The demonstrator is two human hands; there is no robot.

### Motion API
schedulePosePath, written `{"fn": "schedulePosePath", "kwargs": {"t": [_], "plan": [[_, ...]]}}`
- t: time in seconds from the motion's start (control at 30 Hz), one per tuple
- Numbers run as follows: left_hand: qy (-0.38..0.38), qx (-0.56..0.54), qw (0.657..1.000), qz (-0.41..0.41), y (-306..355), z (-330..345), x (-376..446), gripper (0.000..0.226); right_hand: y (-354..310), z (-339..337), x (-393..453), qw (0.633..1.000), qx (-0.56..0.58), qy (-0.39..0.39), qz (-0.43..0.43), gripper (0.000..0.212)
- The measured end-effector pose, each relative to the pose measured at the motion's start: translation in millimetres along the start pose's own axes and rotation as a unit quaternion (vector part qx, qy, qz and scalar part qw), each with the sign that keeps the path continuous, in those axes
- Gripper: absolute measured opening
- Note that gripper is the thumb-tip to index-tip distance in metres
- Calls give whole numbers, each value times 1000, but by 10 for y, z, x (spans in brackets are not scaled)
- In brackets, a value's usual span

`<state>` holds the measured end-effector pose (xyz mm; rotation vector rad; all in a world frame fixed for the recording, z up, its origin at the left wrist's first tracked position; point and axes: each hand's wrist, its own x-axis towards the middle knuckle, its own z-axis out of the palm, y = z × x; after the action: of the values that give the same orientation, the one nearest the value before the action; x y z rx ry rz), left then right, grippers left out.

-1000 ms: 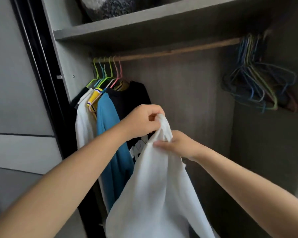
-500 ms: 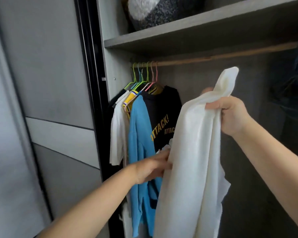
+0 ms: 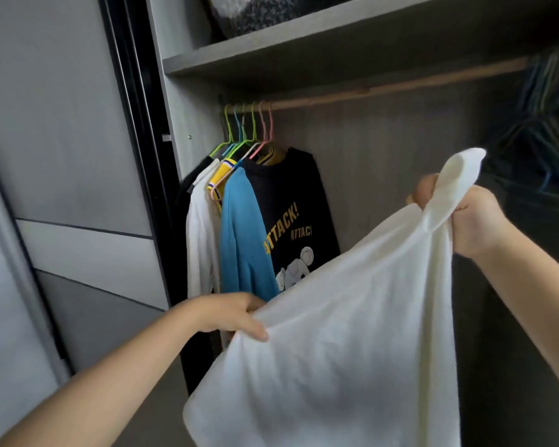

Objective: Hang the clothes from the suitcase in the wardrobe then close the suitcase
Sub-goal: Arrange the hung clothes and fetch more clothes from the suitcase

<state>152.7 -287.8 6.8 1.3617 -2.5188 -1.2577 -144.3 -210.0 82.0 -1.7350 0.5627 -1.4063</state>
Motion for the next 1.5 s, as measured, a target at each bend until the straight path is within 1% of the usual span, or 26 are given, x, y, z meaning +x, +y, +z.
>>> {"fn": "schedulePosePath", "kwargs": {"t": [0.07, 0.1, 0.13, 0.17, 0.23, 0.3, 0.37, 0.43, 0.53, 0.6, 0.7, 0.77, 0.8, 0.87, 0.93, 0.97, 1.0, 1.07, 1.1, 1.13, 1.2, 1.27, 1.3, 1.37, 1.43, 1.5], "plan": [[159, 109, 981, 38, 61, 9, 82, 17, -1, -108, -68, 994, 53, -95, 17, 28], [218, 136, 965, 51, 99, 6, 104, 18, 4, -150, -106, 987, 70, -136, 38, 23], [255, 164, 951, 60, 115, -2, 131, 30, 22, -185, -151, 982, 67, -163, 63, 20], [263, 187, 944, 68, 128, -4, 145, 40, 39, -217, -202, 979, 46, -179, 88, 18], [225, 209, 948, 87, 209, -33, 105, 53, 68, -258, -315, 972, -49, -196, 118, 8], [185, 235, 949, 99, 297, -97, 18, 59, 81, -235, -392, 959, -131, -194, 158, 2], [189, 268, 938, 113, 359, -189, -37, 60, 89, -218, -438, 947, -155, -201, 197, 4], [243, 294, 908, 173, 406, -220, -47, 59, 97, -189, -474, 928, -190, -236, 218, 8], [365, 228, 869, 242, 477, -199, -41, 57, 188, -127, -519, 874, -280, -308, 253, 20], [410, 175, 861, 247, 555, -157, -36, 56, 258, -99, -533, 848, -301, -324, 292, 29], [429, 140, 859, 244, 604, -102, 4, 52, 336, 12, -504, 829, -320, -301, 346, 48], [420, 130, 864, 247, 658, -103, 38, 47, 394, 102, -493, 823, -357, -283, 339, 56], [416, 119, 866, 249, 690, -128, 40, 44, 456, 171, -488, 821, -383, -275, 321, 53], [406, 96, 875, 247, 785, -173, 62, 34, 591, 298, -521, 805, -482, -236, 253, 36], [384, 89, 892, 221, 862, -213, 68, 18, 759, 439, -535, 742, -612, -205, 181, 11], [377, 100, 896, 212, 877, -241, 74, 17, 834, 493, -535, 711, -652, -194, 179, 12], [367, 123, 898, 210, 896, -285, 89, 23, 907, 499, -521, 686, -678, -187, 186, 21], [333, 167, 905, 207, 920, -385, 70, 32, 957, 465, -496, 661, -704, -176, 194, 33], [313, 182, 909, 205, 929, -442, 35, 33, 943, 418, -487, 664, -707, -168, 175, 33], [288, 199, 914, 204, 919, -501, 6, 31, 917, 342, -482, 684, -698, -157, 142, 31], [225, 248, 920, 202, 864, -605, -47, 22, 818, 158, -476, 711, -690, -133, 19, 20], [154, 286, 925, 197, 792, -649, -80, 12, 668, -26, -453, 699, -706, -110, -27, 17], [123, 295, 927, 195, 754, -645, -84, 12, 576, -103, -428, 680, -726, -101, -8, 18], [94, 313, 924, 197, 669, -604, -29, 33, 396, -191, -345, 605, -791, -81, 50, 23], [71, 328, 922, 191, 616, -545, 47, 48, 312, -265, -284, 553, -819, -68, 135, 29], [22, 313, 930, 192, 581, -506, 120, 60, 209, -245, -234, 541, -825, -43, 160, 31]]}}
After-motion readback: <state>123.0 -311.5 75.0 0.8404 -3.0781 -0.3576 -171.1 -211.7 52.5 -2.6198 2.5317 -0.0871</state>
